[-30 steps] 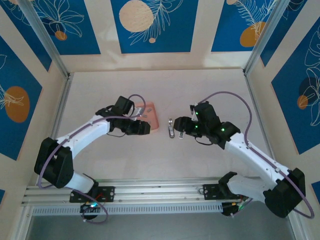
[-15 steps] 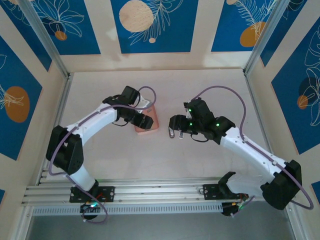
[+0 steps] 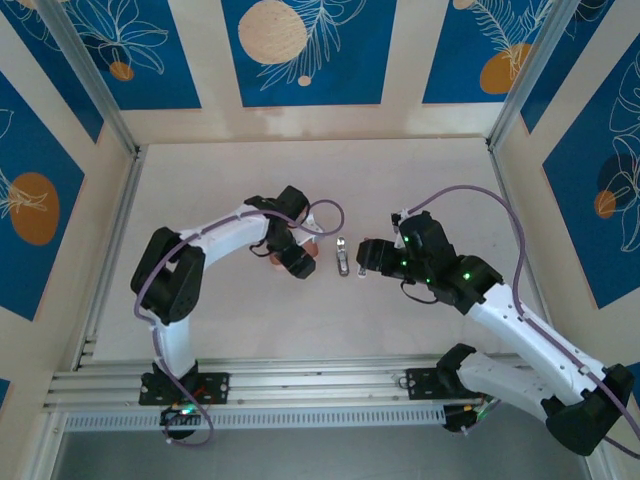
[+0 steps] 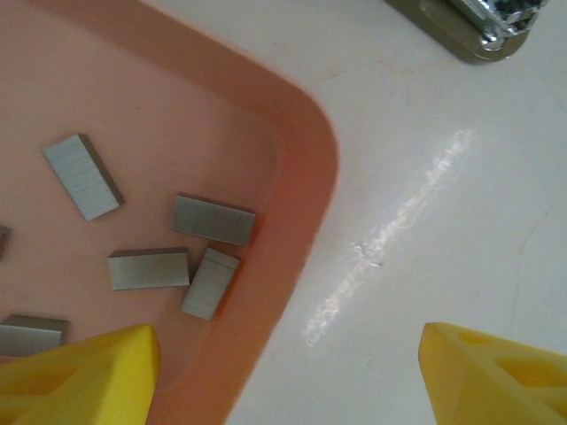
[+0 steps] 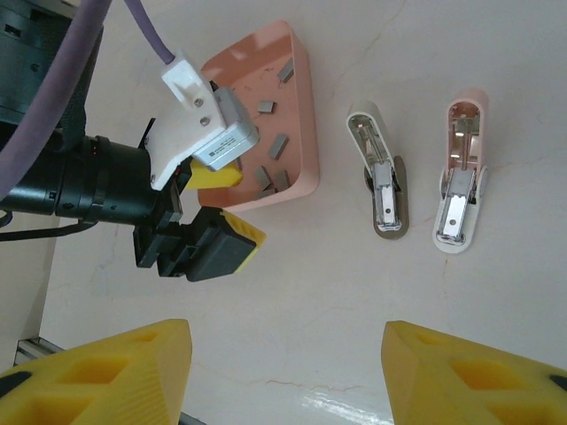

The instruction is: Load the staples into the stapler

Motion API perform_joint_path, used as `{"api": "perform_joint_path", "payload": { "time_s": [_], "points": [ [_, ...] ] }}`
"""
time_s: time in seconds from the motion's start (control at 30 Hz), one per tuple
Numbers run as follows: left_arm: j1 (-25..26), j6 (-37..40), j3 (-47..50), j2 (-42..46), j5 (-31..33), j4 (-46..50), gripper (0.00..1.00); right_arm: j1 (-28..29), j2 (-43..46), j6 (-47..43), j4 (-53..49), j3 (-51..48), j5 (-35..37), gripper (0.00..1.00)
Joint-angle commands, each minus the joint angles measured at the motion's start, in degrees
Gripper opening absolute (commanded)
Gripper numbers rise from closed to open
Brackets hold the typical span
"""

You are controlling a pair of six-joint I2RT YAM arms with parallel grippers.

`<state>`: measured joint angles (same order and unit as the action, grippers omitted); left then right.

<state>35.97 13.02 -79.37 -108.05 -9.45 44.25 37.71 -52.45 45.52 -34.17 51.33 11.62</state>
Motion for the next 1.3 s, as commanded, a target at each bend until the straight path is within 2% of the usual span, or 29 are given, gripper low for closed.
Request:
{"api": "perform_joint_path", "payload": {
  "time_s": [0.0,0.17,0.63,1.13,1.27],
  "points": [
    [0.12,2.76,-1.92,-1.91,1.17,1.86,0.76,-0.25,0.67,0.1,-0.99,-0.63,0.48,0.59],
    [0.17,2.56,-1.79,-2.22,-1.27,5.11,0.75,-0.52,-0.02,-0.73,-0.02,-0.78,0.25,0.59],
    [0.95,-0.11,5.81,5.02,-5.25,7.17,0.75,-2.51,-0.99,-2.71,0.22,-0.32,-1.25,0.59],
    [7.17,-1.52,15.86,12.83,-12.39,6.26,0.73,-1.25,-3.74,-3.07,-0.19,1.32,-3.36,0.59],
    [8.35,-2.46,17.7,14.95,-12.34,5.89,0.73,-0.47,-4.13,-2.79,-0.51,1.79,-3.15,0.59]
  ]
}}
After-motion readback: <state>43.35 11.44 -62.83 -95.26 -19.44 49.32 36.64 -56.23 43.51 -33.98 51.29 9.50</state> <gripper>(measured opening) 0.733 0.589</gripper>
